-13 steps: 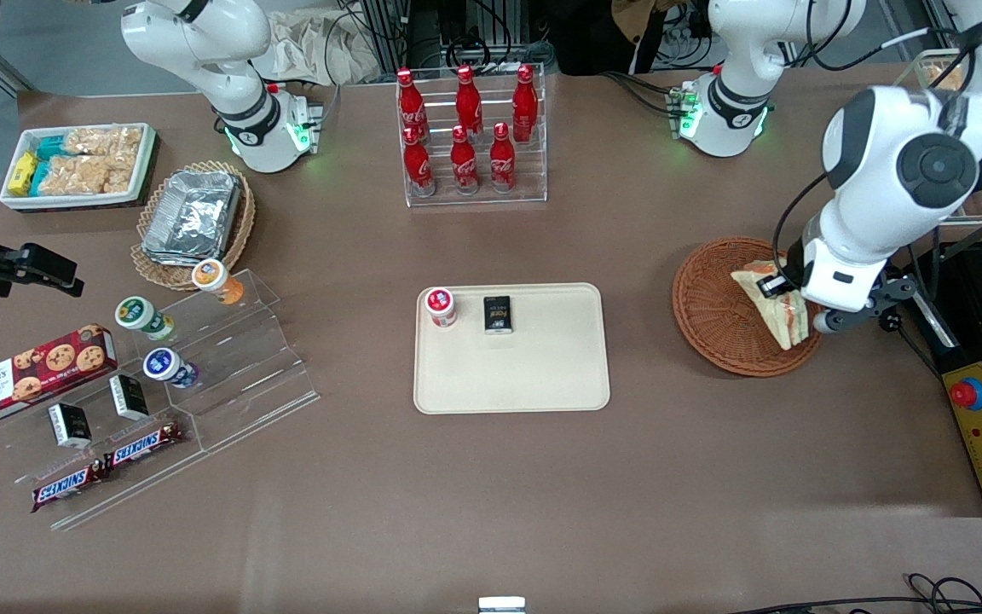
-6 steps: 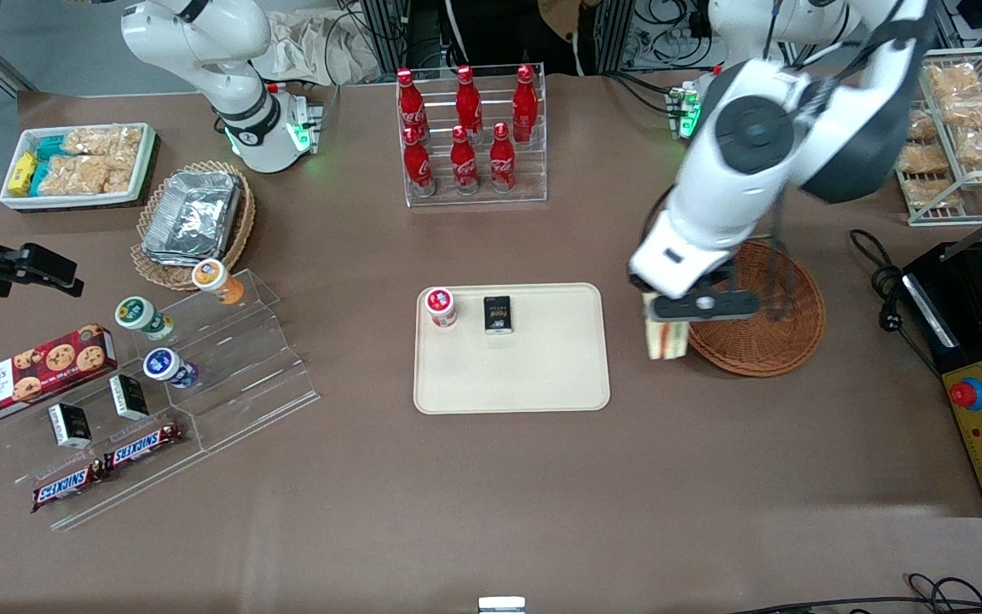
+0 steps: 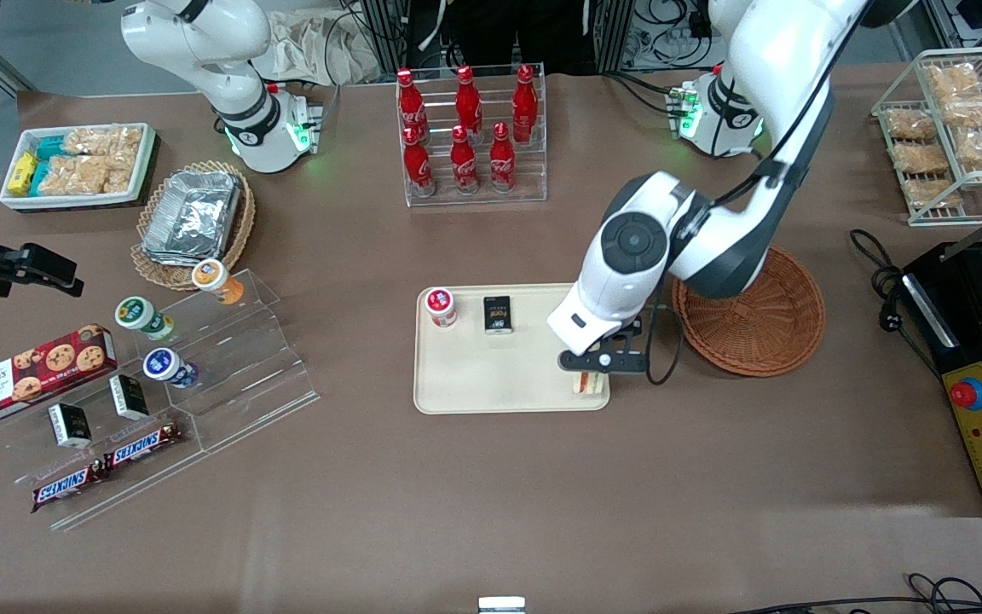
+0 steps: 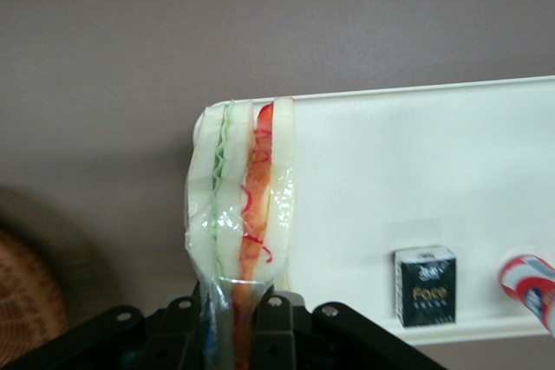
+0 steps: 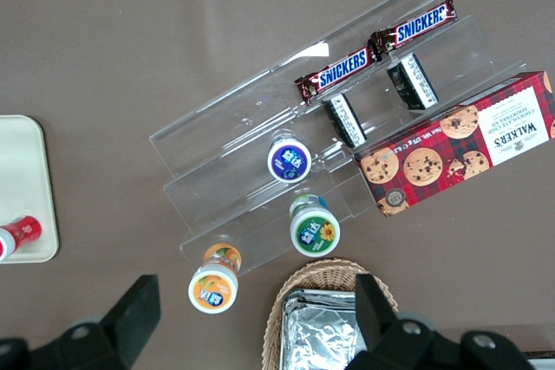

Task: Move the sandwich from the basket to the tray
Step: 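Carry the sandwich over the cream tray beside the tissue box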

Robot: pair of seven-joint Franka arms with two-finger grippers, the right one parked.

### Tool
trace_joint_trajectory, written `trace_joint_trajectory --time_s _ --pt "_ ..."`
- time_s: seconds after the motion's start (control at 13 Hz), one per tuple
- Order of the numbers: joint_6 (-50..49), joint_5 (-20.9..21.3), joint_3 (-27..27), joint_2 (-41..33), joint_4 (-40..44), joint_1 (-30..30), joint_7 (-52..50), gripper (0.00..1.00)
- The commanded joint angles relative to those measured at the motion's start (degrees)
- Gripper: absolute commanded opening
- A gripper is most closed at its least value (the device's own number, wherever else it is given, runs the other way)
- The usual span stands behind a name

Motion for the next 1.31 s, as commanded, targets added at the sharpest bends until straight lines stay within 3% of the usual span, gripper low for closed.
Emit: trace_joint_trajectory --time_s 0.0,0.54,0.62,0.69,0.77,1.23 --pt "2.5 1.6 0.2 4.6 2.3 -1.1 -1.6 0.00" --pt "2.7 5.5 0.4 8.0 0.2 -1.8 -1.5 0.00" --pt "2.7 5.5 0.4 8.3 0.2 -1.8 -1.5 0.08" --pt "2.7 5.5 0.4 8.4 0.2 -1.8 -1.5 0.41" --pt "2.7 5.5 0.4 8.4 0.2 -1.8 -1.5 0.99" --pt "2.7 5.1 0.5 7.5 1.0 -1.2 -5.3 1.00"
